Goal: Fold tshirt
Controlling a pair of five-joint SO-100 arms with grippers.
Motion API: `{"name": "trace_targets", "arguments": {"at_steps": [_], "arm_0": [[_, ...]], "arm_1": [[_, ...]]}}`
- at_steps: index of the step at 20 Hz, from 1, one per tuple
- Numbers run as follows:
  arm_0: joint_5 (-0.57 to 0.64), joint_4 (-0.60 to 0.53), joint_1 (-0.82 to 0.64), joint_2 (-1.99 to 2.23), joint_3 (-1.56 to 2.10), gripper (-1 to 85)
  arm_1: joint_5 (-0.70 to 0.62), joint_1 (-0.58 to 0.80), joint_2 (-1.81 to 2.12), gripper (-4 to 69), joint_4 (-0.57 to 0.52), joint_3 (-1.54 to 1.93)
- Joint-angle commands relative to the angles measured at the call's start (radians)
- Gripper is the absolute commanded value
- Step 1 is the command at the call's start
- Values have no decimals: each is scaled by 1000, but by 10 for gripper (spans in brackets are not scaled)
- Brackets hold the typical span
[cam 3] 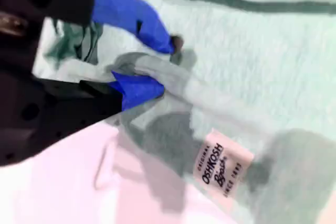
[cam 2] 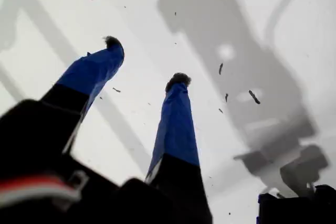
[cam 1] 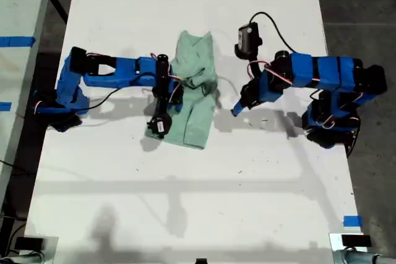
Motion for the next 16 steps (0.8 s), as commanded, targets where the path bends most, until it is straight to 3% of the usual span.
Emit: {"name": "trace_targets", "arguments": {"at_steps": [1,5,7,11,16], "arm_0": [[14,75,12,32,-173,367],[26,221,-15,331,-51,358],[40,219,-51,546,133,341],[46,107,-89,994,630,311],[-67,114,61,1029,752,300]], "arm_1": [[14,-21,63,208,-25,-3],[17,-23,69,207,-21,3],[23,-31,80,207,-9,-2],[51,-64,84,204,0,-23],[83,-114,-126,257,-3,-241]]}}
